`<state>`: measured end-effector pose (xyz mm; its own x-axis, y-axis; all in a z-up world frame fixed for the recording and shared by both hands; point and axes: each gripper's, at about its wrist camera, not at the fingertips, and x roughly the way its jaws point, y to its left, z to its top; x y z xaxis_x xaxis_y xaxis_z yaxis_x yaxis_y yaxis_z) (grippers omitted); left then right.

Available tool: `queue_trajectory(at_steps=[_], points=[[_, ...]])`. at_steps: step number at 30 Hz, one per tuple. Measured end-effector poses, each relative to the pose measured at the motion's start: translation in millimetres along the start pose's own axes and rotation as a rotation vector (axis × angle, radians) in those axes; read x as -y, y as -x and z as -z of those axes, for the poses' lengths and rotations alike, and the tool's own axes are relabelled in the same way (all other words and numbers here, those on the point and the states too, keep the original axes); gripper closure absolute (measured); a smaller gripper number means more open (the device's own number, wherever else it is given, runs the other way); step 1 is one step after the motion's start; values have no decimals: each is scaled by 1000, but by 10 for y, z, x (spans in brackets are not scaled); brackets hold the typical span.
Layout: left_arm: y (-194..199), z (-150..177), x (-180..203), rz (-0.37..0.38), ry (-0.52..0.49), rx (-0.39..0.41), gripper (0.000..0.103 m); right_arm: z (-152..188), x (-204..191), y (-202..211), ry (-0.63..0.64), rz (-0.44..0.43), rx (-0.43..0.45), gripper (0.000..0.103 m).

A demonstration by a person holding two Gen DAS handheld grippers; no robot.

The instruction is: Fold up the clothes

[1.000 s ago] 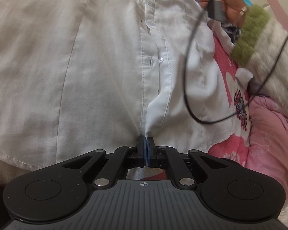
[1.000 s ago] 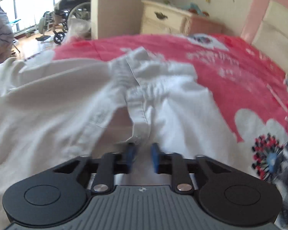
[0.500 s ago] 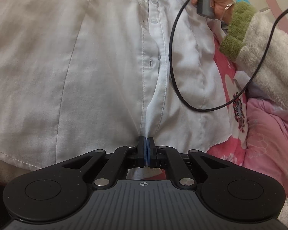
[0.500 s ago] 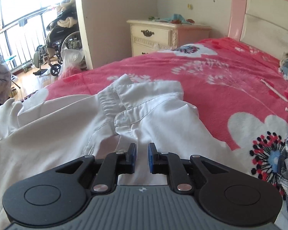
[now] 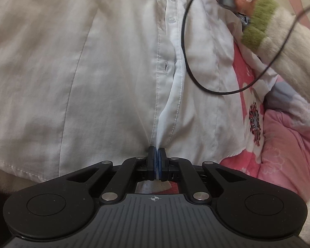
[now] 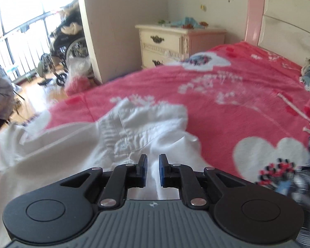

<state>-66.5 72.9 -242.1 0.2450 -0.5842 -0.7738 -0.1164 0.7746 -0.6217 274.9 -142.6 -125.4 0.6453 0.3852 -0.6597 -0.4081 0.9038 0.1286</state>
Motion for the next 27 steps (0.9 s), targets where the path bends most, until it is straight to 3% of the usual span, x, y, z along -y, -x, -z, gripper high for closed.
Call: queue_trajectory(at_steps=[3,5,7,10,14,18,21,24,27], points=[[30,12,32,7,2,7,92,-54,120,719,-17,-51,51,86],[74,47,68,27,-7,27,76,-44,161,1237,-18,-72,85,82],[122,94,158,21,-52,62,50,21,161,1696,-21,-79,116,80],[230,176,296,-15,-148,136,34,195,91,2237,-46,-111,127,80],[444,272,374,-15,-159,217,32,629,-350,2488,53,-166,7,80],[692,399,379,19,-113,241,33,1272,-957,2229,159,-213,-201,80],[864,566,452,33,-173,242,34,1722,-1320,1954,186,-238,-339,80],[913,748,510,41,-221,206,36,2026,-1534,1809,212,-200,-410,80],[874,844,509,28,-217,197,41,2044,-1441,1794,110,-158,-427,80]])
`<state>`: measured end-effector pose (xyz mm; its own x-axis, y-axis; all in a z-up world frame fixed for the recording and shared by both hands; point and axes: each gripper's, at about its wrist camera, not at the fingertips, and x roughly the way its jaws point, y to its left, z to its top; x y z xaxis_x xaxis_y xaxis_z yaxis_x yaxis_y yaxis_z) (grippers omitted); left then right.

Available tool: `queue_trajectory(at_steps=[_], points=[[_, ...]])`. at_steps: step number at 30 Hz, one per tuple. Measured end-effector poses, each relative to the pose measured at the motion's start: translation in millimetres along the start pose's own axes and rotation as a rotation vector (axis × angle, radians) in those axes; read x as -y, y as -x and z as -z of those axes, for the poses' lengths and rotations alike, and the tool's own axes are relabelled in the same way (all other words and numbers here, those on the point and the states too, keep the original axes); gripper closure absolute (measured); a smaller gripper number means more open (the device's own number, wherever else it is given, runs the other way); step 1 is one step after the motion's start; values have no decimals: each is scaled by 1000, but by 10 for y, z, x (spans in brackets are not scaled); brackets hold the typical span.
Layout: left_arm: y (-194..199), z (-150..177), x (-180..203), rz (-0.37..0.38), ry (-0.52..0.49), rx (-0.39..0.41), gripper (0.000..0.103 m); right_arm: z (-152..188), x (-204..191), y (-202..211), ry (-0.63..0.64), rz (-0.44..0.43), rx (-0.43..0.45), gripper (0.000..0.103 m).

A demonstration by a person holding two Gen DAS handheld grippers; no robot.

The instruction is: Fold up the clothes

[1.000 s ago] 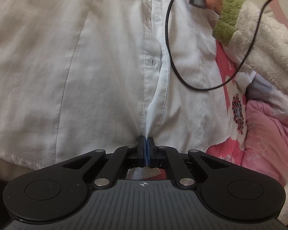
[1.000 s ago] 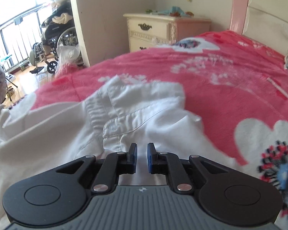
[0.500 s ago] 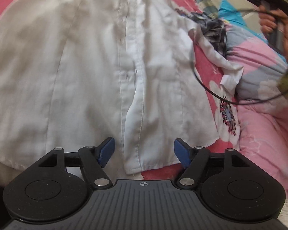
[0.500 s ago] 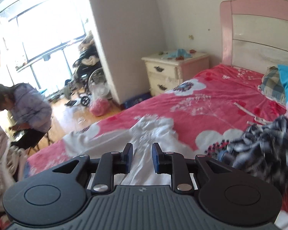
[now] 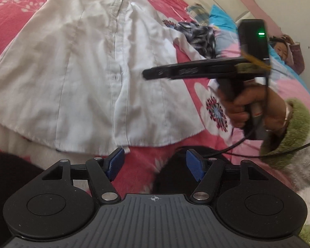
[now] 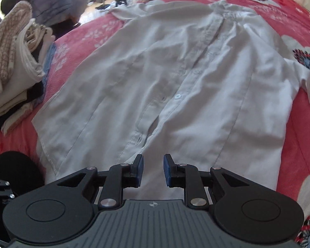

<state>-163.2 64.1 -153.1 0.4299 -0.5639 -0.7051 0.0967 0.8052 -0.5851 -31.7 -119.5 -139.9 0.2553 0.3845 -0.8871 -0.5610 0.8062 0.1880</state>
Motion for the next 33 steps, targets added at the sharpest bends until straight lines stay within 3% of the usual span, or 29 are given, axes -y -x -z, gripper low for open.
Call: queue_trajectory(at_steps=[7,10,15,21,26,29,30,33], points=[[-321,-167,-158,-54,34,3,53,-81,85,162,1,41,18,80],[-487,-317,-247,-62,84,-12,57,-236,82,50,-4,48,47,80],[-727,-513,-291,-89,54,9,62,-634,114,-244,-57,10,100,80],[-819,-433,-348,-83,52,-14,62,-898,202,-601,-95,6,47,80],[-840,-445,-350,-75,54,-3,63,-700,101,-555,15,45,-7,80],[-825,-445,-300,-82,18,32,75,-532,84,-544,81,121,-21,80],[-807,-443,-275,-81,-2,53,84,-505,126,-519,60,124,-16,80],[-723,-436,-163,-45,-72,130,93,-486,275,-384,-31,112,34,80]])
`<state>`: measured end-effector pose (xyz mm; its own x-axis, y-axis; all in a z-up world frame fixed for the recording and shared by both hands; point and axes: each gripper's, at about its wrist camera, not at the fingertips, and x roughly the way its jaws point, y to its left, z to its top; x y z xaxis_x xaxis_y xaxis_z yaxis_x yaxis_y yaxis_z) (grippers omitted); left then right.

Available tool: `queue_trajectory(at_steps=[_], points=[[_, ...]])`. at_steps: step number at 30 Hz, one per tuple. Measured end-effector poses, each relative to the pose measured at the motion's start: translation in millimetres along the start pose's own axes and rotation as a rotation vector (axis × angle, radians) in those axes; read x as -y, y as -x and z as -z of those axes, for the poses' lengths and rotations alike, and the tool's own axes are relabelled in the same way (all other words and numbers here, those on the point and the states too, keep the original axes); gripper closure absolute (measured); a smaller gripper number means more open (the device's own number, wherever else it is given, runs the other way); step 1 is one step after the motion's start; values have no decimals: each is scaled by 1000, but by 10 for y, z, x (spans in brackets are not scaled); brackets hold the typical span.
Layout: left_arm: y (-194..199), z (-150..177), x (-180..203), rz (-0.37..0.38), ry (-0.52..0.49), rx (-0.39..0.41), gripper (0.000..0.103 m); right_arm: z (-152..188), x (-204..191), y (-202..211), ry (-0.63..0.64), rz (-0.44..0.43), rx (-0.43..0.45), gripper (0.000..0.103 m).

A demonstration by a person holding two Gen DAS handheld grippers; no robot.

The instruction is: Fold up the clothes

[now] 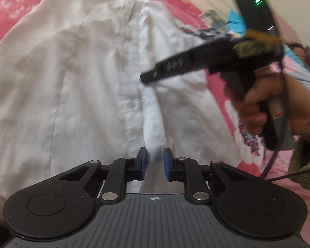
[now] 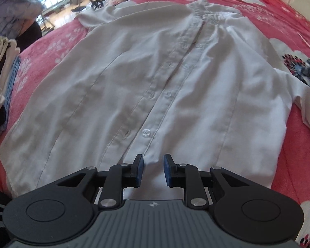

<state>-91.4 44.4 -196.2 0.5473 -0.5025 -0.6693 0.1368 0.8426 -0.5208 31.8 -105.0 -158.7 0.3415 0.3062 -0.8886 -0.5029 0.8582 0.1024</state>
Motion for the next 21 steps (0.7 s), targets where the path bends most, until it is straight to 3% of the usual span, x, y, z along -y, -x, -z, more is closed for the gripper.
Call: queue_trajectory(at_steps=[6,10,12,15,16,21], points=[[225,41,285,29,-167,192,94,-46,79,117,-16,0,45,80],[172,51,335,13,-183,160,94,-75,-13,69,22,-7,41,80],[173,58,302,9,-152,106,93,-94,-85,33,43,-22,38,80],[84,71,189,-4,-56,-5,83,-144,-137,-43,28,-62,32,78],[84,75,149,-11,-30,-11,78,-171,-133,-89,10,-71,28,76],[75,56,-85,-41,122,-9,73,-270,-56,-380,-86,-143,-30,73]])
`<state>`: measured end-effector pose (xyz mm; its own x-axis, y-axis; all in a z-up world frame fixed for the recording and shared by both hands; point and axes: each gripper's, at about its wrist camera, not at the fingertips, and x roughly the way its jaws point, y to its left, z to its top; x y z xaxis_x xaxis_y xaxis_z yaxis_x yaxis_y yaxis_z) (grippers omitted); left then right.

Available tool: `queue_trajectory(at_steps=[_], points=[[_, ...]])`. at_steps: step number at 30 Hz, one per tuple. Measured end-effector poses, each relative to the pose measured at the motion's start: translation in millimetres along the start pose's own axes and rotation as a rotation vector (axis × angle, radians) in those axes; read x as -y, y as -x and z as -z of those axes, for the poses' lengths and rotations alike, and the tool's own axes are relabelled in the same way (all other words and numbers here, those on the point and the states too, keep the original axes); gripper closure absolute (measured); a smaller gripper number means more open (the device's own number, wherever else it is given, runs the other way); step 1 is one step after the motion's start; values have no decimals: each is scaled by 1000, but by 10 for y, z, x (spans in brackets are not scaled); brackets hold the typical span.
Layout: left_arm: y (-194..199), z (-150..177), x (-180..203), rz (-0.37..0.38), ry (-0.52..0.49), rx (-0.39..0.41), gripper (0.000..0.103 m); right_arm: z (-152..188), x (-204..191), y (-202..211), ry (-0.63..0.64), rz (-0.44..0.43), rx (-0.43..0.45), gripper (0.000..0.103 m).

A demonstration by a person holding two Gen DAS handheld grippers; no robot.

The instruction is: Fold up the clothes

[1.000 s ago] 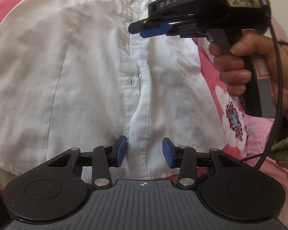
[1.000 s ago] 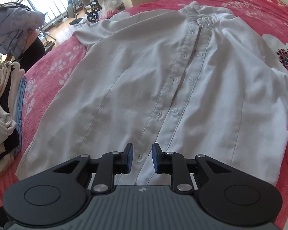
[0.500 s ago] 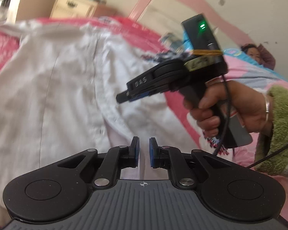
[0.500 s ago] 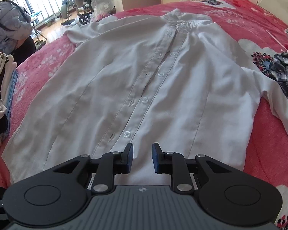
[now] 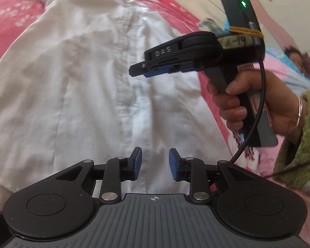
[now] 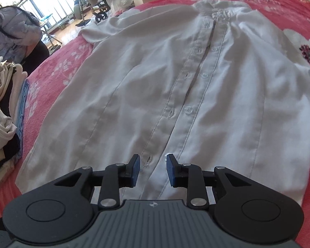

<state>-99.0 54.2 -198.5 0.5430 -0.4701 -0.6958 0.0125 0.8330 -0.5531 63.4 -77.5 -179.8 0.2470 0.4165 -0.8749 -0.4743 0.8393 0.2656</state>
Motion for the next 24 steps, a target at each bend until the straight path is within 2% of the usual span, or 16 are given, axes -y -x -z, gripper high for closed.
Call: queue_trajectory(at_steps=[1,3,4,8,13,16,18,19,22,24], points=[[-16,-10,-44,-4,28,-5,73,-1,-7,-48,6,-8,-15,74],[-52,-24,-108,-19,61,-13,73,1,-77,-84,65,24,-21,98],[-66,-27,-126,-27,69,-15,73,-4,-113,-82,94,43,-20,103],[-90,-25,-132,-35,73,-22,73,-17,-204,-13,178,126,29,103],[-100,-15,-129,-36,72,-22,73,-36,-149,-68,183,178,41,103],[-99,1,-135,-43,72,-30,73,-49,-133,-59,163,184,29,101],[-86,10,-134,-40,72,-35,73,-51,-126,39,150,186,44,88],[-79,16,-135,-39,72,-37,73,-45,-125,102,148,183,59,86],[-38,22,-131,-36,68,-42,73,-31,-119,295,134,146,114,84],[50,-5,-143,-43,58,-8,73,-26,-110,341,122,106,141,84]])
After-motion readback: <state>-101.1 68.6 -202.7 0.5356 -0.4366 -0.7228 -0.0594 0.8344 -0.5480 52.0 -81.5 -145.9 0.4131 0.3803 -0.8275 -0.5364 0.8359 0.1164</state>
